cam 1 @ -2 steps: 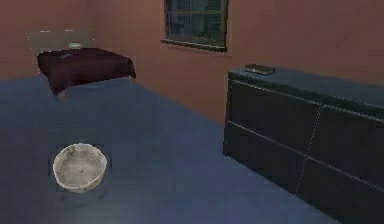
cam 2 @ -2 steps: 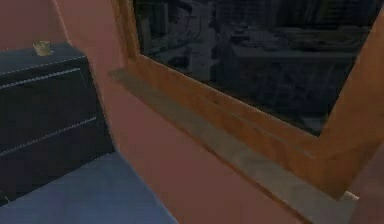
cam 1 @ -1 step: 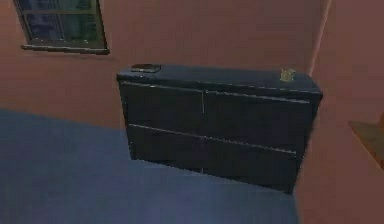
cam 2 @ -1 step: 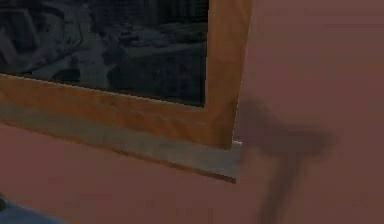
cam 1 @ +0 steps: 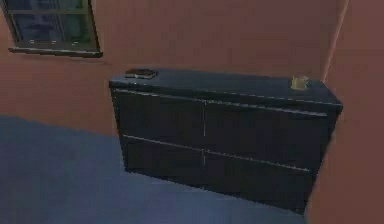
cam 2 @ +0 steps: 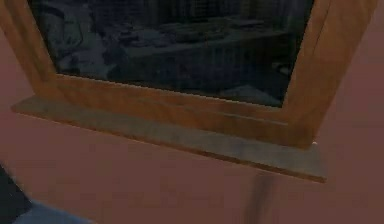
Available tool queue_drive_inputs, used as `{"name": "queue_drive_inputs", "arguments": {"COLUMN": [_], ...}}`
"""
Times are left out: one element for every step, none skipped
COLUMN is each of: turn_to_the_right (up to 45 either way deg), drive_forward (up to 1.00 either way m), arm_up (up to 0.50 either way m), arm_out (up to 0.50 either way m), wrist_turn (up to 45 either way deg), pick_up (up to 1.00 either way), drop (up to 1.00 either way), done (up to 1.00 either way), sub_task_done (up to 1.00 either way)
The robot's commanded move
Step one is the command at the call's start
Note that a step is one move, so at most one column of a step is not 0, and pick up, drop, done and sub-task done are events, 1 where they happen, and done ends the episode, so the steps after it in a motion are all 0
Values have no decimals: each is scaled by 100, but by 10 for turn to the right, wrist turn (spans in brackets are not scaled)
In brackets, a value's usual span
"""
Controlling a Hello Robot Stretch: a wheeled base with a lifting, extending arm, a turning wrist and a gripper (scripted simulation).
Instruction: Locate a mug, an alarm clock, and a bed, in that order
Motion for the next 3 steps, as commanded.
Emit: {"name": "queue_drive_inputs", "arguments": {"turn_to_the_right": [-450,-450,-450], "drive_forward": [0,0,0], "arm_up": [0,0,0], "arm_out": [0,0,0], "wrist_turn": [0,0,0], "pick_up": [0,0,0], "drop": [0,0,0], "done": [0,0,0], "sub_task_done": [0,0,0]}}
